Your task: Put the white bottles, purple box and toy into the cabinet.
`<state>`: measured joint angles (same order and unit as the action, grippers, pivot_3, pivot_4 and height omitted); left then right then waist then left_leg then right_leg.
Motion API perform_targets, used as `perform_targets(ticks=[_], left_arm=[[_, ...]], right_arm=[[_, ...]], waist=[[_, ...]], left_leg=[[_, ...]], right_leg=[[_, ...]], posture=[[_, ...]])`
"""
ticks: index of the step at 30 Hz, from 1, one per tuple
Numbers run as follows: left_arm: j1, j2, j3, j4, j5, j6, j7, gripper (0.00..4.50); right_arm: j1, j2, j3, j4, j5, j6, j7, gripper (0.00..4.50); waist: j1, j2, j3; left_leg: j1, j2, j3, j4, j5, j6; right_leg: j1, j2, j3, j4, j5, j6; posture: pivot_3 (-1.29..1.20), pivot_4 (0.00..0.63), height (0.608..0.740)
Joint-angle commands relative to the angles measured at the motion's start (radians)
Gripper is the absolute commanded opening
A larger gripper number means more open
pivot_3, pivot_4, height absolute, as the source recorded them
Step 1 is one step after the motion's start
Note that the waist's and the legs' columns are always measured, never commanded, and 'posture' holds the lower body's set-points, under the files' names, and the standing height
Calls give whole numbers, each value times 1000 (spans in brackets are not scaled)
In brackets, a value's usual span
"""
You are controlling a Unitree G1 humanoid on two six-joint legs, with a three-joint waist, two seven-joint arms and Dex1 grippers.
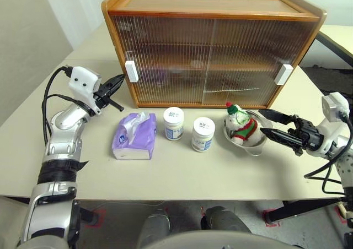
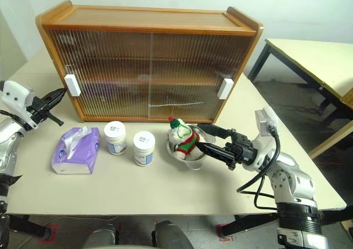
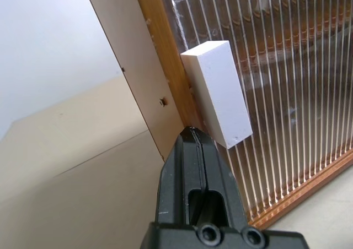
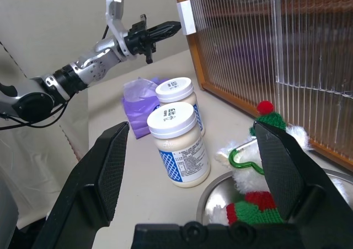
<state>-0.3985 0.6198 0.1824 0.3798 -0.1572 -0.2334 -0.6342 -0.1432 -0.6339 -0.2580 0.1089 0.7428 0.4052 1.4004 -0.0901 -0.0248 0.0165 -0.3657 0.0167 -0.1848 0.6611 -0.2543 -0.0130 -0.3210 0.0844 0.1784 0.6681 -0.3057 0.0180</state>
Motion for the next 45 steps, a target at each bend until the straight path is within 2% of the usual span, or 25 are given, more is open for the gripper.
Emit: perform_targets(ticks=[1, 6, 24, 31, 39, 45], left_arm=[[-40, -20, -38, 14, 23, 2, -2, 10], [-89, -50, -82, 35, 36, -6, -17, 10], [-196, -213, -225, 76, 58, -10, -83, 10], [-275, -284, -274, 160, 71, -38, -111, 10], [-334, -335, -300, 242, 80, -70, -138, 10], [-355, -360, -304, 279, 88, -84, -153, 10]], right_arm=[[3, -9, 6, 2, -9, -5, 9, 4500], [9, -9, 4, -4, -7, -3, 8, 4500], [24, 15, -2, -37, 11, 0, -17, 4500], [46, 60, -37, -89, 37, -10, -89, 4500], [72, 103, -18, -128, -43, -194, -117, 4500], [88, 110, 27, -148, -75, -259, -102, 4500]], waist=[[6, 0, 0], [19, 1, 0], [3, 1, -1], [-12, 1, -1], [-48, 1, -1], [-61, 1, -1]], left_leg=[[0, 0, 0, 0, 0, 0], [0, -1, -1, 1, 1, 1], [0, -5, -1, 1, 1, 2], [-1, -9, 0, 2, 1, 5], [-3, -10, 0, 2, 1, 6], [-7, -11, 0, 4, 1, 7]], right_leg=[[0, 0, 0, 0, 0, 0], [1, 0, 0, 0, 1, -1], [2, -4, 0, -1, -1, 6], [3, -8, 1, -1, -2, 10], [3, -9, 1, -3, -2, 12], [1, -11, 1, -4, -2, 15]], posture=[[-144, 0, 740], [-150, 0, 740], [-189, 0, 740], [-224, 0, 740], [-255, 0, 740], [-268, 0, 740]])
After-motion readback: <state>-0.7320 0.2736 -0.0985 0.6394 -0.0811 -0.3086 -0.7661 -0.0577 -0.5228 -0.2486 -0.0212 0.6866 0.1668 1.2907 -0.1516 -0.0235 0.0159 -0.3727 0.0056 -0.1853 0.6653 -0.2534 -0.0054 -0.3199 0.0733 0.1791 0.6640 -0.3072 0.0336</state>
